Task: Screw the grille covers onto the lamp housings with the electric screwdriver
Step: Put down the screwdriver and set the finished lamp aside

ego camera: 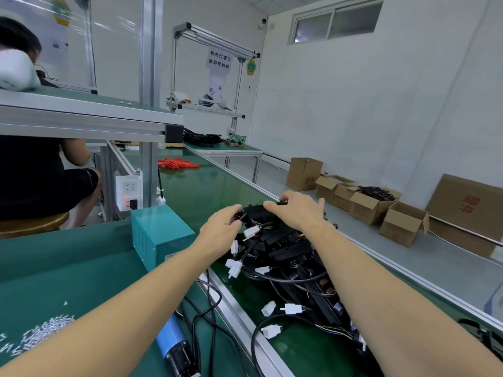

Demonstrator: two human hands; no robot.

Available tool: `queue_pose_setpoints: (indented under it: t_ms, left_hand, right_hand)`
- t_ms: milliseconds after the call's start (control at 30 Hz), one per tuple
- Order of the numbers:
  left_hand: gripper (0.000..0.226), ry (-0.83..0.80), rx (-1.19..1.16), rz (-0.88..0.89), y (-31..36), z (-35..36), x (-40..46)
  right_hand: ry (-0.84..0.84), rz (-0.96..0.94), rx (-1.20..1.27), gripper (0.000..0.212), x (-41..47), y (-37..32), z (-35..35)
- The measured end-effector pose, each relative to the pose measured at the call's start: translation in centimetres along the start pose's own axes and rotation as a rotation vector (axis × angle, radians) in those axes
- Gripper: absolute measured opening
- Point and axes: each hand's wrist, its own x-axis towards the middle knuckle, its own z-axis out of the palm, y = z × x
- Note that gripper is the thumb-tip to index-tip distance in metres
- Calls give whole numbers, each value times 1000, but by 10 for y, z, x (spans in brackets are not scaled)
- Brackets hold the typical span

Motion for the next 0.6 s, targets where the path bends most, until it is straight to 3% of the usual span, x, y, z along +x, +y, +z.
queue_pose_setpoints:
  t_ms: [267, 433, 600]
  left_hand:
    - [35, 183, -116, -162, -67, -67, -82]
    - [31, 274, -68, -279, -106, -106, -140]
    - [31, 258, -16, -371, -122, -125, -181]
  right_hand:
    - [-90, 6, -123, 49, -3, -5, 1]
    - [-129, 35, -335, 52, -3, -12, 10]
    - [-150, 24, -384, 48, -6, -13, 8]
